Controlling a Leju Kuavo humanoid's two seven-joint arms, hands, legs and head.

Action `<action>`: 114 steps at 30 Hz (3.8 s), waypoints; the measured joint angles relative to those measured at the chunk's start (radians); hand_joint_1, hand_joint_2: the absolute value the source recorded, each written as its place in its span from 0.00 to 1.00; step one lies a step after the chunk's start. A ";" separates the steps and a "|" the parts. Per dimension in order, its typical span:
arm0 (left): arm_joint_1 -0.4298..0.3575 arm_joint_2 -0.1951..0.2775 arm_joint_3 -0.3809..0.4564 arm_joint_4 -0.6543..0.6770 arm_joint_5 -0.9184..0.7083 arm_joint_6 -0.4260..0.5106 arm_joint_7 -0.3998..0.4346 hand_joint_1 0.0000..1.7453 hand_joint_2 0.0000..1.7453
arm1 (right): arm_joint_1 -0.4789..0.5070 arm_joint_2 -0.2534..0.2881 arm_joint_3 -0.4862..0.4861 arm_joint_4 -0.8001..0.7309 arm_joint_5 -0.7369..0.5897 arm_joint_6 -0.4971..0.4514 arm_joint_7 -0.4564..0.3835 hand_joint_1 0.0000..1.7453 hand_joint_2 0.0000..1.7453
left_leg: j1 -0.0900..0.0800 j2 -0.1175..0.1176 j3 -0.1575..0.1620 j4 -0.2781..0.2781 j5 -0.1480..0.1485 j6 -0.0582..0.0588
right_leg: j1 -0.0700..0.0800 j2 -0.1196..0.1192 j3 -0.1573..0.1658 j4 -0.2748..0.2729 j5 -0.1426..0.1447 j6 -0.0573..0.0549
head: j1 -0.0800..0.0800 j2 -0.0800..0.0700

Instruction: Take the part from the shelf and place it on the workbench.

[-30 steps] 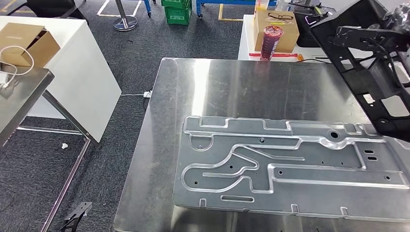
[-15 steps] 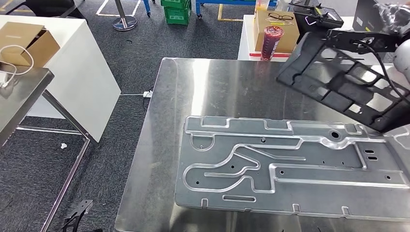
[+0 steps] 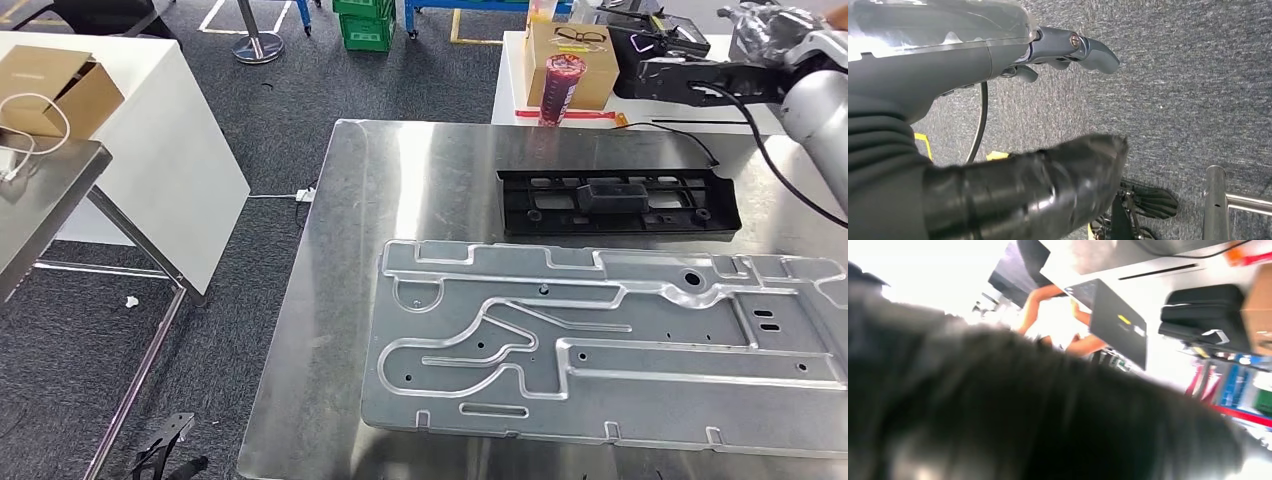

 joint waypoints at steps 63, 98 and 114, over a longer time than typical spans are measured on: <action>0.062 -0.074 -0.174 -0.077 -0.110 0.188 0.035 0.00 1.00 | 0.468 -0.154 -0.171 -1.037 -0.229 -0.076 -0.024 0.00 0.00 | 0.007 0.017 -0.033 0.028 -0.009 -0.012 | 0.015 -0.028 0.029 -0.030 0.014 -0.041 | 0.012 0.000; 0.130 -0.141 -0.101 -0.182 -0.179 0.150 0.050 0.00 1.00 | 1.206 -0.258 -0.249 -1.211 -0.319 -0.086 -0.150 0.00 0.00 | 0.021 0.017 -0.080 0.248 -0.175 -0.040 | 0.011 -0.040 0.006 -0.049 0.045 -0.047 | 0.010 0.000; 0.116 -0.144 -0.035 -0.233 -0.201 0.107 0.067 0.00 1.00 | 1.382 -0.232 -0.314 -1.142 -0.411 -0.004 -0.138 0.00 0.00 | 0.026 0.053 0.055 -0.002 -0.056 0.009 | -0.014 -0.025 -0.152 0.283 -0.094 0.036 | 0.011 0.000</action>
